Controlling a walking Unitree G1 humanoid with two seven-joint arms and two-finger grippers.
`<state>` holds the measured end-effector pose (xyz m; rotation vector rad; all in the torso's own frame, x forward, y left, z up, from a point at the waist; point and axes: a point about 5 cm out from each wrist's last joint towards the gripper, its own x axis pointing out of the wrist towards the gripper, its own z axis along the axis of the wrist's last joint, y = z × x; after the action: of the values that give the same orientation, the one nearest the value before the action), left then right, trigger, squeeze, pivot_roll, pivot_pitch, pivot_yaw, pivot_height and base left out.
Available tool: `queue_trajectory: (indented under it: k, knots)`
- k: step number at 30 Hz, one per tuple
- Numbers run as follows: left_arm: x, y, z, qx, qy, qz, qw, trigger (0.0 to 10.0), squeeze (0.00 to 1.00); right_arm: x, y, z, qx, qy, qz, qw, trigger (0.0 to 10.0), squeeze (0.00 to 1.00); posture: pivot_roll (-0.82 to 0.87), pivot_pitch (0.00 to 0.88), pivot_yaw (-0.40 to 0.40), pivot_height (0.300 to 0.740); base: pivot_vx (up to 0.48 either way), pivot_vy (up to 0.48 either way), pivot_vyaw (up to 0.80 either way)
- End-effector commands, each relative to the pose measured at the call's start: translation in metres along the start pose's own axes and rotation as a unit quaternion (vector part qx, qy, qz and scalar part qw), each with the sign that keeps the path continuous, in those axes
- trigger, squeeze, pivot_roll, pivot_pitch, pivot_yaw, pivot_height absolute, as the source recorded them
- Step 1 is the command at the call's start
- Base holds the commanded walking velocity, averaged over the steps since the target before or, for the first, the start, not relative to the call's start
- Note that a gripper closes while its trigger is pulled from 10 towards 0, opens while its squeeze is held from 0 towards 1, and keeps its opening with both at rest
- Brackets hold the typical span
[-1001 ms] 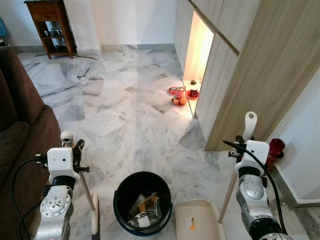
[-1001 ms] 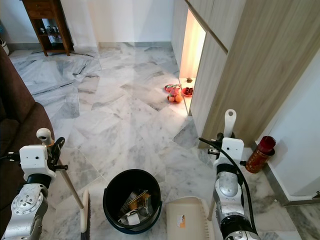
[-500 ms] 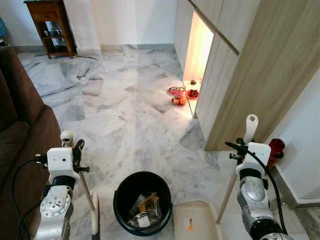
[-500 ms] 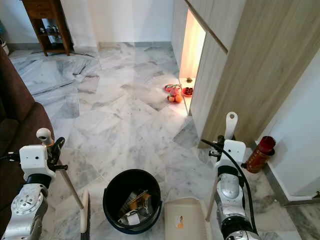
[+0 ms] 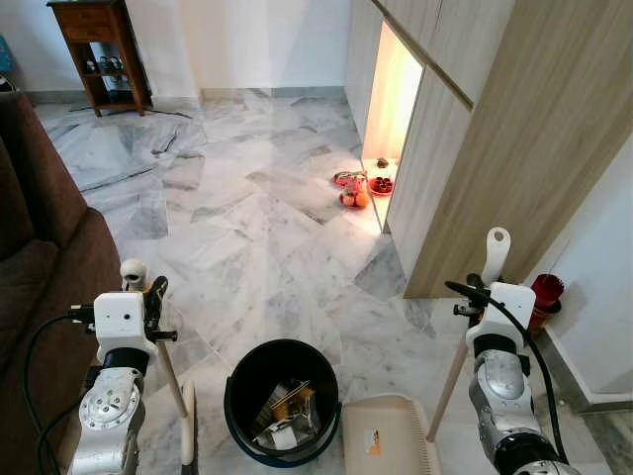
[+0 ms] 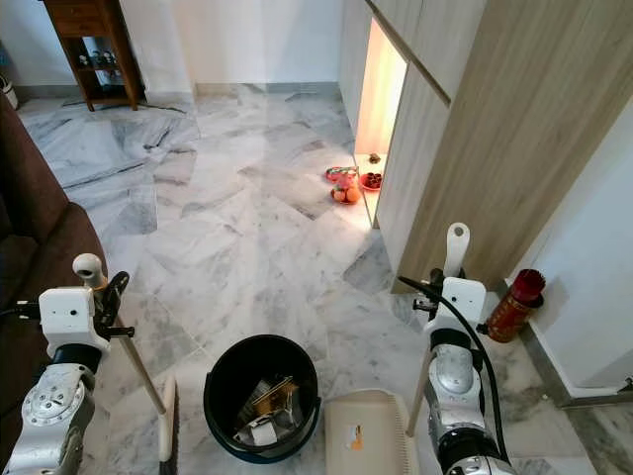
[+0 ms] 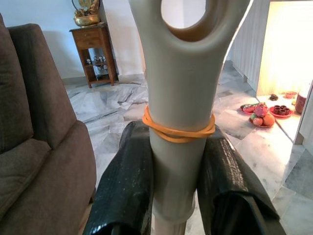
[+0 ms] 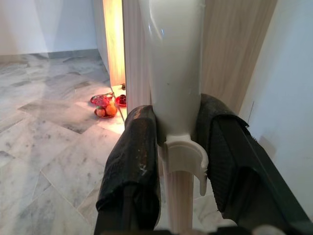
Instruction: Sweep floor
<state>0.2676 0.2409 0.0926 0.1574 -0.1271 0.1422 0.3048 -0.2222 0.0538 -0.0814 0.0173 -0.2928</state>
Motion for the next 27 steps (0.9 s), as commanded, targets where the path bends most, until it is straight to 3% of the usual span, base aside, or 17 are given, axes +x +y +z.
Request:
queue_trajectory:
  k: [1, 18, 27]
  knots:
    - [0.0022, 0.0004, 0.0102, 0.003, -0.024, -0.005, 1.000, 10.0, 0.00, 0.0054, 0.0001, 0.0109, 0.001, -0.028, 0.002, 1.000, 10.0, 0.00, 0.10, 0.000, 0.004, 0.740, 0.000, 0.000, 0.00]
    - [0.0002, -0.0026, 0.0076, 0.003, -0.019, -0.015, 1.000, 10.0, 0.00, 0.0020, -0.0011, 0.0093, -0.001, -0.033, 0.006, 0.999, 10.0, 0.00, 0.08, 0.000, 0.005, 0.740, 0.000, 0.000, 0.00]
    - [0.0023, -0.0020, 0.0081, 0.005, -0.018, -0.015, 1.000, 10.0, 0.00, 0.0023, 0.0012, 0.0094, -0.002, -0.032, 0.010, 0.999, 10.0, 0.00, 0.09, 0.000, 0.003, 0.740, -0.311, 0.000, 0.00]
